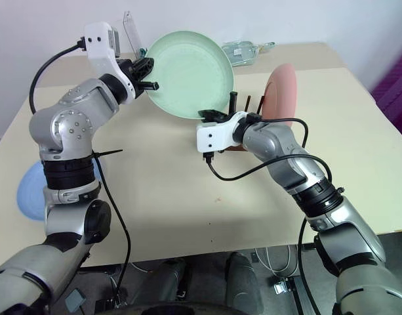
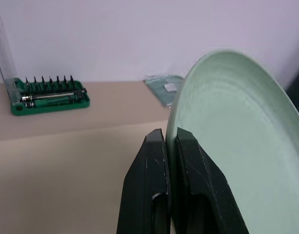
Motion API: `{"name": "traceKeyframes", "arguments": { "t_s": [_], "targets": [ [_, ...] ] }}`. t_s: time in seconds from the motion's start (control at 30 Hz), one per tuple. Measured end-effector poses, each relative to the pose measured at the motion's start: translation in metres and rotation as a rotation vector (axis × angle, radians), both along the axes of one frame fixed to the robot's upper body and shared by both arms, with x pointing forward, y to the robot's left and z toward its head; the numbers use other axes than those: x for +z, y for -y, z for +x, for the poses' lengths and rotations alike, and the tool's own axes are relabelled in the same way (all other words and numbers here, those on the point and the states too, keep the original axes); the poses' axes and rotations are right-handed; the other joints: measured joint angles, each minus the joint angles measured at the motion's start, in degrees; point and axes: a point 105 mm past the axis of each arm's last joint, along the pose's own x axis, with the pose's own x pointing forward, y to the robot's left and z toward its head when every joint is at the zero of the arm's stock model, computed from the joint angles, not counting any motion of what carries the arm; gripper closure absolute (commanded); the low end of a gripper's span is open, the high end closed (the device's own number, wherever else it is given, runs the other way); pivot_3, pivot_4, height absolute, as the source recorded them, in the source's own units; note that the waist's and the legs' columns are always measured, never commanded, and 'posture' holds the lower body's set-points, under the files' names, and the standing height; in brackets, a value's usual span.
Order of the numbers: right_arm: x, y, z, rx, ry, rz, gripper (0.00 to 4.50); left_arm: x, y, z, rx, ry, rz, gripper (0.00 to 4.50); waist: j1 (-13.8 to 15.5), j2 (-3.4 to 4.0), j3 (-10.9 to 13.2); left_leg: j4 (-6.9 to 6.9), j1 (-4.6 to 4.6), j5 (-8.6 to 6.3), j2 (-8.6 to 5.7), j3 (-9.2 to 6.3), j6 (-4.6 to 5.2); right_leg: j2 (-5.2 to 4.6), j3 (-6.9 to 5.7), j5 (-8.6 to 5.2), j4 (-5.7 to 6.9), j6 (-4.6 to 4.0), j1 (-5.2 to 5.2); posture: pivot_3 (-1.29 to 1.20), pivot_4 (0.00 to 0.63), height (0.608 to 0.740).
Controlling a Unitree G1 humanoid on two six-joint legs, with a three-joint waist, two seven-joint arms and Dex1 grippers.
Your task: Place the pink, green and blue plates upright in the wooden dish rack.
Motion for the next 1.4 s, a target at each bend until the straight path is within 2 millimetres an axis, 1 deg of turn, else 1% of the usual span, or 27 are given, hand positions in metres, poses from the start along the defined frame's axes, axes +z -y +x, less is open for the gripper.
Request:
{"name": "traceKeyframes", "arguments": {
  "t_s": [0.07, 0.1, 0.13, 0.17, 0.2, 0.23, 0.27, 0.3, 0.33, 0.37, 0.4, 0.43, 0.47, 0.5, 0.53, 0.6, 0.67, 0.73, 0.77, 0.87, 0.93, 1.03, 1.13, 1.4],
  "targets": [
    [0.002, 0.001, 0.000, -0.001, 0.027, -0.005, 4.50, 0.003, 0.001, -0.001, -0.026, -0.002, -0.099, 3.46, 0.07, 0.00, 0.00, 0.01, 0.00, 0.00, 0.00, -0.02, 0.00, 0.00, 0.00, 0.00, 0.00, 0.00, 0.00, 0.00, 0.150, 0.735],
    [0.003, 0.002, 0.001, -0.009, 0.038, -0.005, 4.50, 0.009, 0.004, 0.000, -0.041, 0.009, -0.184, 2.92, 0.30, -0.04, 0.02, 0.03, -0.03, 0.00, 0.00, -0.03, -0.01, 0.00, -0.01, 0.00, -0.02, 0.00, 0.00, 0.00, 0.150, 0.735],
    [0.004, 0.004, 0.002, -0.014, 0.047, -0.005, 4.50, 0.018, 0.002, 0.000, -0.039, 0.030, -0.255, 2.51, 0.38, -0.06, 0.04, 0.05, -0.03, 0.00, 0.00, -0.03, -0.01, 0.00, -0.01, 0.00, -0.02, 0.00, 0.01, 0.00, 0.150, 0.735],
    [0.006, 0.005, 0.002, -0.018, 0.053, 0.001, 4.50, 0.032, -0.006, 0.002, -0.004, 0.073, -0.327, 2.51, 0.34, -0.08, 0.05, 0.05, -0.03, 0.00, 0.00, -0.02, -0.01, 0.00, -0.01, 0.00, -0.02, 0.00, 0.01, 0.00, 0.150, 0.735],
    [0.008, 0.007, 0.002, -0.021, 0.058, 0.011, 4.50, 0.046, -0.019, 0.004, 0.054, 0.125, -0.373, 2.51, 0.29, -0.08, 0.05, 0.02, -0.01, 0.00, 0.00, -0.01, -0.02, 0.00, 0.00, 0.00, -0.02, 0.00, 0.00, 0.00, 0.150, 0.735],
    [0.012, 0.011, 0.003, -0.029, 0.060, 0.034, 4.50, 0.059, -0.039, 0.005, 0.139, 0.184, -0.396, 2.51, 0.11, -0.07, 0.04, -0.03, 0.03, -0.01, 0.01, 0.01, -0.03, 0.01, 0.02, 0.00, -0.03, 0.00, 0.00, 0.00, 0.150, 0.735],
    [0.015, 0.015, 0.003, -0.037, 0.057, 0.062, 4.50, 0.067, -0.059, 0.005, 0.222, 0.228, -0.397, 2.51, -0.18, -0.03, 0.02, -0.12, 0.08, 0.00, 0.02, 0.03, -0.06, 0.03, 0.05, 0.00, -0.03, -0.01, 0.00, 0.00, 0.150, 0.735],
    [0.022, 0.023, 0.003, -0.050, 0.051, 0.111, 4.50, 0.073, -0.087, 0.004, 0.339, 0.278, -0.373, 2.51, -0.52, 0.00, 0.00, -0.18, 0.14, -0.01, 0.02, 0.03, -0.07, 0.04, 0.07, -0.01, -0.02, -0.01, -0.01, 0.00, 0.150, 0.735],
    [0.028, 0.030, 0.003, -0.061, 0.039, 0.160, 4.50, 0.074, -0.107, 0.003, 0.418, 0.308, -0.339, 2.51, -0.77, 0.00, 0.00, -0.20, 0.13, -0.01, 0.03, 0.01, -0.07, 0.05, 0.06, -0.01, -0.03, -0.01, -0.02, 0.00, 0.150, 0.735],
    [0.036, 0.035, 0.000, -0.064, 0.005, 0.245, 4.50, 0.069, -0.123, 0.002, 0.485, 0.327, -0.241, 2.51, -0.94, 0.02, -0.01, -0.21, 0.12, -0.01, 0.02, 0.00, -0.07, 0.06, 0.06, -0.01, -0.04, -0.01, -0.02, 0.00, 0.150, 0.735],
    [0.044, 0.040, -0.003, -0.062, -0.024, 0.326, 4.50, 0.059, -0.131, 0.004, 0.519, 0.323, -0.154, 2.51, -1.01, 0.03, -0.02, -0.21, 0.12, -0.01, 0.01, 0.00, -0.06, 0.05, 0.06, 0.00, -0.02, -0.01, -0.01, 0.00, 0.150, 0.735],
    [0.055, 0.043, -0.008, -0.042, -0.098, 0.475, 4.50, 0.042, -0.135, 0.006, 0.524, 0.315, 0.008, 2.51, -1.08, 0.03, -0.02, -0.20, 0.12, -0.01, 0.01, -0.03, -0.06, 0.06, 0.06, 0.00, -0.04, -0.02, 0.00, 0.00, 0.150, 0.735],
    [0.066, 0.046, -0.015, -0.015, -0.162, 0.615, 4.50, 0.020, -0.131, 0.011, 0.477, 0.279, 0.130, 2.51, -1.03, 0.07, -0.03, -0.19, 0.11, -0.01, 0.00, -0.06, -0.05, 0.05, 0.06, 0.00, -0.01, -0.02, 0.03, 0.00, 0.150, 0.735],
    [0.075, 0.047, -0.021, 0.017, -0.224, 0.725, 4.50, -0.007, -0.121, 0.016, 0.406, 0.222, 0.209, 2.51, -0.75, 0.06, -0.03, -0.08, 0.05, -0.02, -0.03, -0.16, -0.03, 0.04, 0.00, 0.00, 0.00, -0.03, 0.06, 0.00, 0.150, 0.735],
    [0.082, 0.048, -0.027, 0.047, -0.283, 0.815, 4.50, -0.031, -0.110, 0.018, 0.329, 0.169, 0.256, 2.51, -0.55, 0.03, -0.02, 0.03, 0.02, -0.02, -0.02, -0.26, -0.02, 0.04, -0.07, 0.01, -0.02, -0.04, 0.14, 0.00, 0.150, 0.735],
    [0.092, 0.045, -0.040, 0.135, -0.446, 1.015, 4.50, -0.070, -0.086, 0.014, 0.156, 0.107, 0.328, 2.51, -0.42, 0.03, -0.01, 0.05, 0.00, -0.04, -0.01, -0.27, 0.01, 0.03, -0.07, 0.05, -0.01, -0.10, 0.14, 0.00, 0.150, 0.735],
    [0.096, 0.044, -0.050, 0.200, -0.609, 1.165, 4.50, -0.097, -0.064, 0.002, -0.006, 0.079, 0.385, 2.51, -0.50, 0.05, 0.00, -0.02, 0.00, -0.05, 0.01, -0.28, 0.01, 0.03, -0.05, 0.05, -0.01, -0.10, 0.11, 0.00, 0.150, 0.735],
    [0.094, 0.044, -0.054, 0.197, -0.729, 1.249, 4.50, -0.117, -0.043, -0.015, -0.171, 0.059, 0.451, 2.51, -0.79, 0.08, -0.01, -0.06, 0.01, -0.05, 0.02, -0.25, 0.02, 0.02, -0.04, 0.04, -0.01, -0.11, 0.09, 0.00, 0.150, 0.735],
    [0.092, 0.045, -0.054, 0.182, -0.759, 1.266, 4.50, -0.125, -0.035, -0.023, -0.238, 0.049, 0.472, 2.51, -0.86, 0.14, -0.01, -0.07, 0.04, -0.06, 0.01, -0.22, 0.02, 0.01, -0.03, 0.04, -0.01, -0.11, 0.09, 0.00, 0.150, 0.735],
    [0.085, 0.046, -0.054, 0.137, -0.839, 1.298, 4.50, -0.149, -0.008, -0.054, -0.467, 0.003, 0.499, 2.51, -0.97, 0.22, 0.00, -0.13, 0.03, -0.06, 0.02, -0.16, 0.04, 0.01, 0.02, 0.04, -0.02, -0.12, 0.01, 0.00, 0.150, 0.735],
    [0.083, 0.047, -0.054, 0.121, -0.868, 1.315, 4.50, -0.159, 0.008, -0.071, -0.585, -0.029, 0.482, 2.51, -0.92, 0.24, 0.02, -0.12, 0.02, -0.06, 0.02, -0.14, 0.04, 0.01, 0.04, 0.04, -0.01, -0.12, -0.01, 0.00, 0.150, 0.735],
    [0.078, 0.052, -0.052, 0.071, -0.896, 1.294, 4.50, -0.154, 0.020, -0.083, -0.665, -0.026, 0.451, 2.51, -0.82, 0.24, 0.01, -0.10, 0.03, -0.07, 0.01, -0.12, 0.05, 0.00, 0.04, 0.04, -0.02, -0.11, 0.01, 0.00, 0.150, 0.735],
    [0.072, 0.059, -0.046, 0.020, -0.911, 1.304, 4.50, -0.149, 0.024, -0.087, -0.682, -0.016, 0.448, 2.51, -0.91, 0.25, 0.01, -0.10, 0.04, -0.07, 0.02, -0.09, 0.06, 0.01, 0.03, 0.04, -0.02, -0.11, 0.00, 0.00, 0.150, 0.735],
    [0.049, 0.070, -0.027, -0.091, -1.020, 1.373, 4.50, -0.150, 0.024, -0.088, -0.683, -0.029, 0.449, 2.51, -0.89, 0.25, 0.01, -0.10, 0.03, -0.07, 0.02, -0.06, 0.06, 0.00, 0.04, 0.04, -0.02, -0.11, 0.00, 0.00, 0.150, 0.735]
  ]
}}
